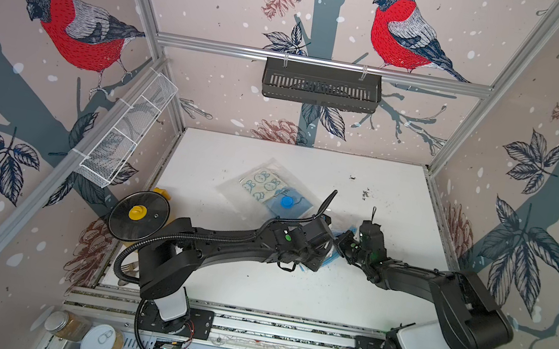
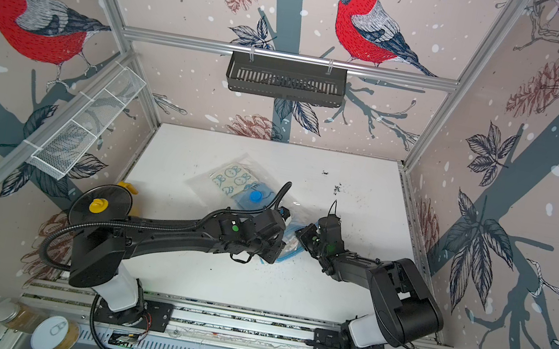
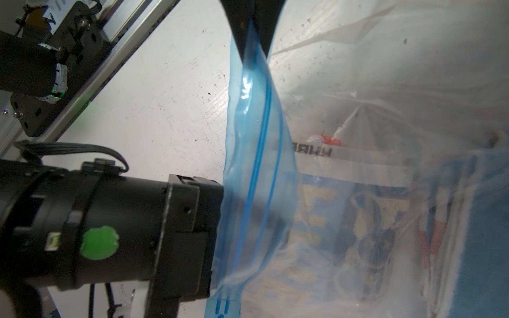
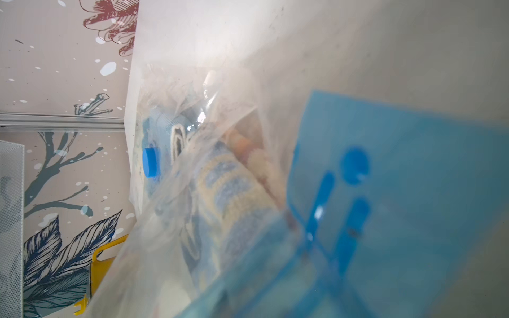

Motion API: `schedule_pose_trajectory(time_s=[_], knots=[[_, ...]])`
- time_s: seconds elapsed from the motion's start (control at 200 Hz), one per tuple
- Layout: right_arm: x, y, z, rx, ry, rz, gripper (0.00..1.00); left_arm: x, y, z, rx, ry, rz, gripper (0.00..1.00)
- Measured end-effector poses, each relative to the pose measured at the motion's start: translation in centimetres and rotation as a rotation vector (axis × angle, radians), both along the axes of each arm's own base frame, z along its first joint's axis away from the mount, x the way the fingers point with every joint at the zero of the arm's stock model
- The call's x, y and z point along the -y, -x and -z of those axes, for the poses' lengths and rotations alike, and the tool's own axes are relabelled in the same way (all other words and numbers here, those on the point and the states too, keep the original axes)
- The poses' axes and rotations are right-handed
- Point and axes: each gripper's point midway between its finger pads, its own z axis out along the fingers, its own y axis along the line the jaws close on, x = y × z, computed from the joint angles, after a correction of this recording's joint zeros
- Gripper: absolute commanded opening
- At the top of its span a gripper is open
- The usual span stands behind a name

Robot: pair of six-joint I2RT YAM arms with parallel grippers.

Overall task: Place the folded towel into the vacuum bag
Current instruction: Place the towel in the vacuum bag.

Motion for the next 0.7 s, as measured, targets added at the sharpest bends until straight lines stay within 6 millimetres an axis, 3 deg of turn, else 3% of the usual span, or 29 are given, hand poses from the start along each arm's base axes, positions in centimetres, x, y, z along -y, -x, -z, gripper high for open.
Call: schedule_pose_trajectory(time_s=[0.145,0.365,0.535,0.7], knots=[[-1.7,0.2,1.0,0.001,0.021,-0.049,0.09,-0.5,-0.1,0.2,-0.008,0.004,0.001,0.00],[-4.2,0.2,0.7,0.040,0.027,-0.125,0.10,-1.3,-0.2,0.8,-0.030,-0.002,0.006,0.00],[-3.8,-0.1,1.0,0.040,0.033,-0.103,0.14,-1.7,-0.3,0.7,-0.027,0.011,0.004,0.00],[-1.8,-0.5,1.1,0.030,0.018,-0.012,0.19,-2.3,0.1,1.0,-0.034,0.013,0.012,0.00]])
